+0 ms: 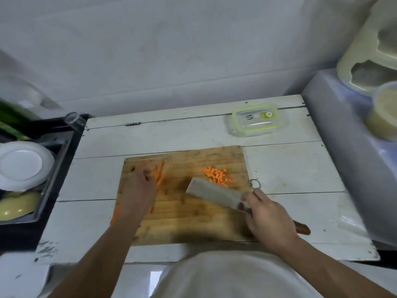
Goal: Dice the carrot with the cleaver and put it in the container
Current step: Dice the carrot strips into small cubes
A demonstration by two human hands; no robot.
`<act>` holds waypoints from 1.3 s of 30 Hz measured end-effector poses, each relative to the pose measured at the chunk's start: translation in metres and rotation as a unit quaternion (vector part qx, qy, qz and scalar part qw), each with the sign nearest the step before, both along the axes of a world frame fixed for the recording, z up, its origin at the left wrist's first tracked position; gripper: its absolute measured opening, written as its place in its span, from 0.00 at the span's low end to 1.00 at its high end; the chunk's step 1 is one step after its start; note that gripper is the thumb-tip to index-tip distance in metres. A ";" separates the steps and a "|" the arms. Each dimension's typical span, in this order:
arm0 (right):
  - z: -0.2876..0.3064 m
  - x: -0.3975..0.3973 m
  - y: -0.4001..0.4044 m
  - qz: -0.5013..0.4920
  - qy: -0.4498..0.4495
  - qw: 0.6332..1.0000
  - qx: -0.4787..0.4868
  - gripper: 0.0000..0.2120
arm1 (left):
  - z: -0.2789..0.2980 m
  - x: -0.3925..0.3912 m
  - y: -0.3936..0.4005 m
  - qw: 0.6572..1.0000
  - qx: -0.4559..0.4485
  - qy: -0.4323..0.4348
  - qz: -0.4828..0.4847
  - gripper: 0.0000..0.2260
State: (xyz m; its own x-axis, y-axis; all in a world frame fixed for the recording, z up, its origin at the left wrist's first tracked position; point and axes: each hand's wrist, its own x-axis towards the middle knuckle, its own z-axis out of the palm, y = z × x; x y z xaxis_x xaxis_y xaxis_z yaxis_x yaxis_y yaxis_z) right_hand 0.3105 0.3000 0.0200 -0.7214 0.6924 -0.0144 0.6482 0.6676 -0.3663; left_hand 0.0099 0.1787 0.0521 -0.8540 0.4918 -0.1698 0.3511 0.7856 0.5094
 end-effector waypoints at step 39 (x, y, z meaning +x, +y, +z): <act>0.028 -0.112 -0.143 -0.362 0.109 0.893 -0.245 0.09 | -0.053 -0.076 -0.033 0.729 -0.107 0.128 -0.664 0.41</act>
State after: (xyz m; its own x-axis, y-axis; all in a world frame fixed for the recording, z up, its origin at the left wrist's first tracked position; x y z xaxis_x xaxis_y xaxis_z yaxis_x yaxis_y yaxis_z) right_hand 0.1982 0.1575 0.0483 -0.1090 0.9275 -0.3576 0.7223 -0.1732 -0.6695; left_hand -0.0658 0.1457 -0.0013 0.3338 0.8993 -0.2825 0.9364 -0.2820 0.2088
